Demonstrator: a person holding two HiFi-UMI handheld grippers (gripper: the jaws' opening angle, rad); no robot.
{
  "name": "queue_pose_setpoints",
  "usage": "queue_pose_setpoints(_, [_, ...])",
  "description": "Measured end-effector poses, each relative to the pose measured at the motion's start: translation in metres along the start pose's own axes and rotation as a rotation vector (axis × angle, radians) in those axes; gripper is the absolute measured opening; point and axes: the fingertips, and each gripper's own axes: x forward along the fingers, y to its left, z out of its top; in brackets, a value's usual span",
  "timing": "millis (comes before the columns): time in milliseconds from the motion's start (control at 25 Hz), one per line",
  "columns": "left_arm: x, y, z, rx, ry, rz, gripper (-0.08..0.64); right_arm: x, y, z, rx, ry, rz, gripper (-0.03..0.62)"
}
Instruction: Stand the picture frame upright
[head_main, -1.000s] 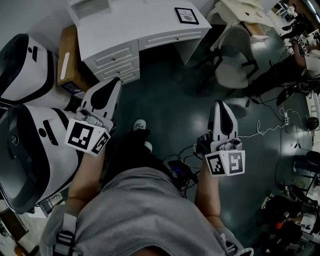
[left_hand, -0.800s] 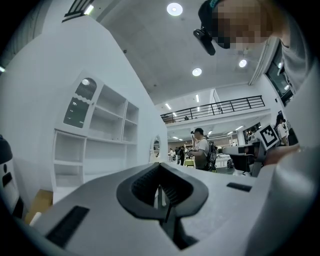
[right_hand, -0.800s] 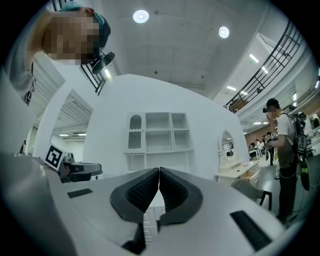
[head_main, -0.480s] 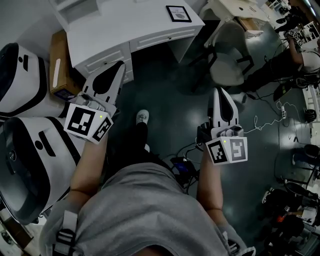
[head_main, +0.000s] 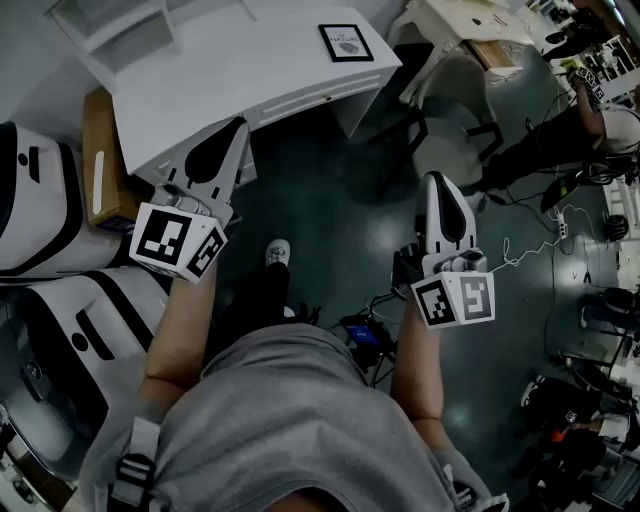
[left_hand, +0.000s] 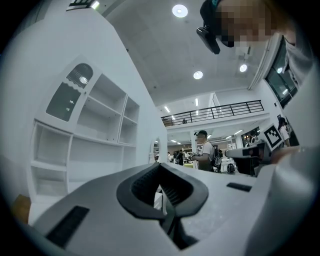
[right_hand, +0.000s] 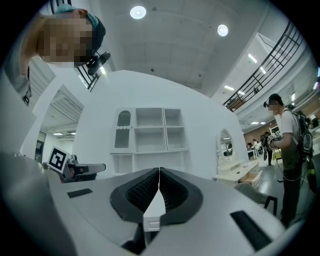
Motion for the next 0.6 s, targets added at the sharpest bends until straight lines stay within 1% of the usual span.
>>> queue_pose_setpoints(280, [0.068, 0.040, -0.008, -0.011, 0.008, -0.013, 0.008, 0.054, -0.038, -0.015, 0.024, 0.027, -0.044, 0.029])
queue_pose_setpoints(600, [0.124, 0.065, -0.009, -0.003, 0.015, -0.041, 0.008, 0.114, -0.058, -0.015, 0.026, 0.022, -0.041, 0.029])
